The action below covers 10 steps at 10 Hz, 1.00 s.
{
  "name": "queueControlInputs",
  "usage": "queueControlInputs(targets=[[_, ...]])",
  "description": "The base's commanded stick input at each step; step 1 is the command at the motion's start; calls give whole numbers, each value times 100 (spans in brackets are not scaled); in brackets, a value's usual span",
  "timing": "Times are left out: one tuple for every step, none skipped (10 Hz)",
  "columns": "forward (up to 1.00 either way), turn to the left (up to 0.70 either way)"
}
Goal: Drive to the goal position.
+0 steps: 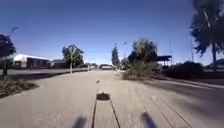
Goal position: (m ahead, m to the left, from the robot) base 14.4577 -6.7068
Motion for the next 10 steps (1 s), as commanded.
queueControlInputs(targets=[[98, 0], [98, 0], [98, 5], [98, 32], [98, 12], [98, 2], [98, 0], [98, 0], [98, 0], [98, 0]])
